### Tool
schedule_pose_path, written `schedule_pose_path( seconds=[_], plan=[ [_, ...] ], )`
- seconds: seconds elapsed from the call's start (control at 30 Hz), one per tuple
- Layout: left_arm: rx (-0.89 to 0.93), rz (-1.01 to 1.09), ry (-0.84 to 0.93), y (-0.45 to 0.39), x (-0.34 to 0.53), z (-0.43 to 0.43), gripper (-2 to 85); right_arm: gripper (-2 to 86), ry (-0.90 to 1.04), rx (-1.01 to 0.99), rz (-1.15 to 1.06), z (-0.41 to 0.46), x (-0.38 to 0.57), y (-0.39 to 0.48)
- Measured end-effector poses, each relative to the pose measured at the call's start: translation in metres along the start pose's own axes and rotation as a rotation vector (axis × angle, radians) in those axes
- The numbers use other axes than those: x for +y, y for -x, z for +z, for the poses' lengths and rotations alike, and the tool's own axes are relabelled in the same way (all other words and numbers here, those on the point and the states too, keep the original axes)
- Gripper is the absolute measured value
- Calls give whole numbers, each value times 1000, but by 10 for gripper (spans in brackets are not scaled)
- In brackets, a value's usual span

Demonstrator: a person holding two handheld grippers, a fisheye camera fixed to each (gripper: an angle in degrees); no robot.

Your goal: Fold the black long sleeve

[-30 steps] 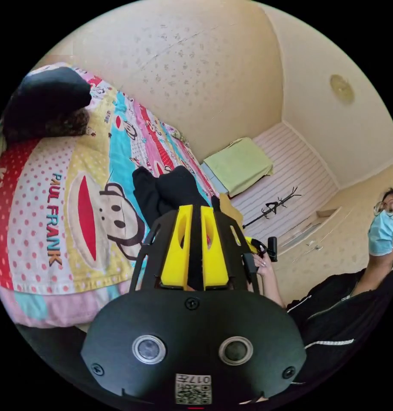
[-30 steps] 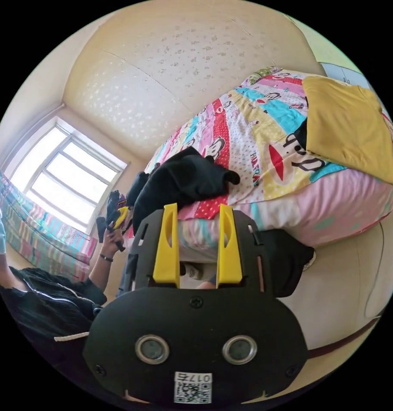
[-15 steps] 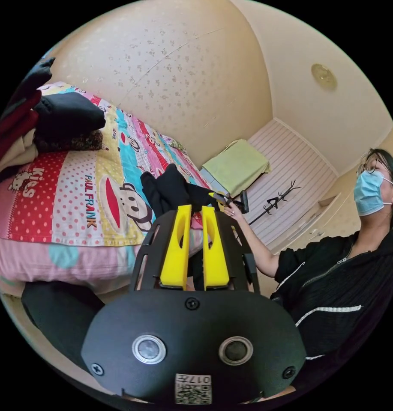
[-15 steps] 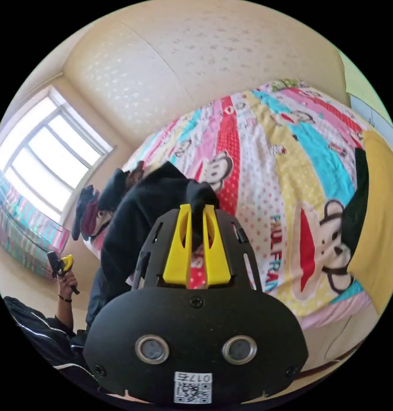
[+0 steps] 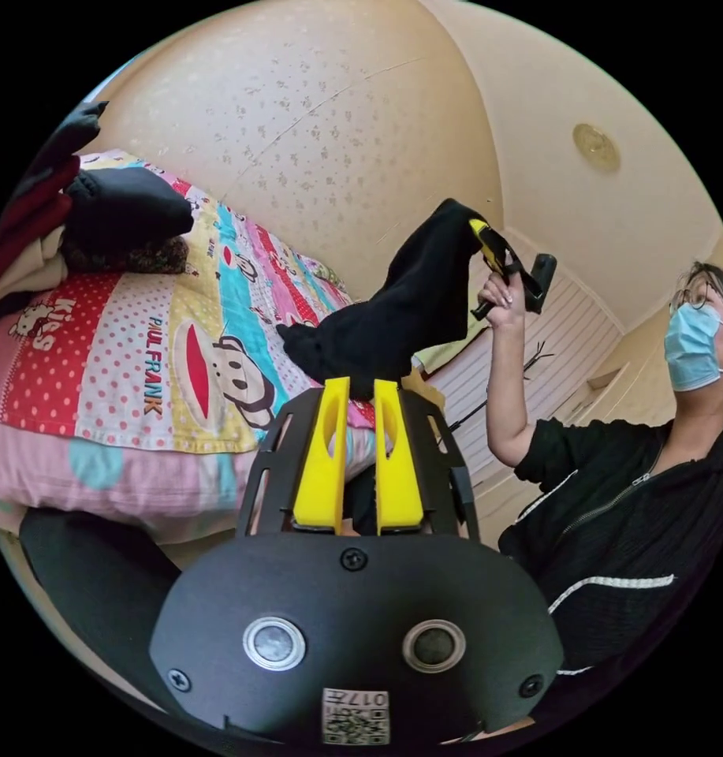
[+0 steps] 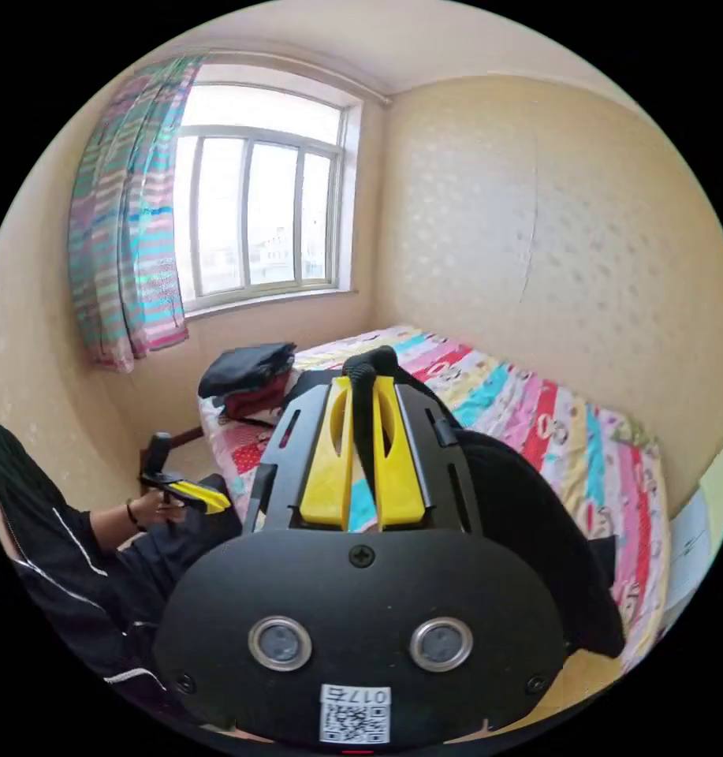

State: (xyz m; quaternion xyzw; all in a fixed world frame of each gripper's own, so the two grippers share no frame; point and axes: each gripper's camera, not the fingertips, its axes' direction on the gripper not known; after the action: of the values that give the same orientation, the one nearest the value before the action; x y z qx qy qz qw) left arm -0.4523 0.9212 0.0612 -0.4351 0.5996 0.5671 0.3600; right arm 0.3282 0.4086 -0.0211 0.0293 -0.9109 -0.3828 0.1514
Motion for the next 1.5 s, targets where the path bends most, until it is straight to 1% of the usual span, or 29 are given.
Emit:
schedule_pose_path(
  seconds=[0.03,0.07,0.1,0.17,0.23,0.27,0.33,0.4,0.47,0.53,0.67,0.73,0.77,0.8,0.83,0.87,0.93,1.0,1.03,1.07,1.1,1.17,1.23,1.3,1.37,1.4,1.43,1.47,1.5],
  plan=[
    [3,-8,3,3,-2,-1,64,52,53,-34,1,23,22,5],
    [-5,-16,5,5,-5,-4,64,52,160,-95,20,66,69,16],
    [-13,-19,7,6,-7,-5,65,52,251,-147,91,100,117,26],
    [-74,-10,28,5,-14,-8,68,52,326,-227,212,130,184,45],
    [-137,12,63,1,-18,-3,74,49,316,-264,253,130,228,66],
    [-165,31,89,-1,-22,5,77,48,273,-299,244,118,243,75],
    [-145,62,131,-3,-31,27,82,45,221,-393,208,94,250,80],
    [-82,91,160,-6,-47,55,95,42,197,-491,116,66,248,81],
    [-21,166,163,-17,-81,102,124,41,240,-513,53,53,247,83],
    [-21,230,185,-24,-108,144,158,40,258,-508,10,43,252,88],
    [-8,270,386,-27,-157,264,164,40,243,-497,-3,26,273,98],
    [-16,253,488,-24,-162,315,142,41,248,-499,17,23,282,96],
    [-75,201,552,-16,-162,343,107,42,248,-490,32,18,287,93],
    [-121,168,573,-12,-162,353,86,43,229,-476,51,9,291,87],
    [-162,151,602,-5,-164,367,43,43,213,-468,66,3,293,83],
    [-121,183,603,-3,-168,371,32,43,176,-468,96,-10,298,74],
    [-74,165,586,3,-177,362,18,44,113,-520,153,-29,307,56],
    [3,138,459,7,-189,329,9,47,48,-591,237,-48,323,30],
    [43,125,321,8,-196,292,5,48,45,-598,243,-52,326,26],
    [39,123,201,7,-199,250,3,51,55,-597,241,-59,331,18],
    [16,134,159,5,-199,231,2,55,78,-580,226,-63,333,12],
    [-91,210,22,-5,-182,154,0,63,97,-565,192,-69,334,5],
    [-170,197,-20,0,-159,108,-1,68,83,-561,173,-72,332,-5],
    [-257,112,-20,17,-132,76,-1,70,5,-601,192,-73,326,-26],
    [-378,-70,29,52,-92,46,-2,70,-49,-634,212,-69,318,-44],
    [-392,-112,23,60,-82,38,-3,71,-60,-637,224,-63,310,-54],
    [-396,-208,-42,72,-62,15,-5,73,-60,-629,231,-60,306,-59],
    [-343,-263,-148,78,-43,-12,-5,77,-51,-583,239,-53,295,-67],
    [-306,-271,-203,79,-35,-24,-5,90,-29,-496,237,-46,282,-74]
  ],
)
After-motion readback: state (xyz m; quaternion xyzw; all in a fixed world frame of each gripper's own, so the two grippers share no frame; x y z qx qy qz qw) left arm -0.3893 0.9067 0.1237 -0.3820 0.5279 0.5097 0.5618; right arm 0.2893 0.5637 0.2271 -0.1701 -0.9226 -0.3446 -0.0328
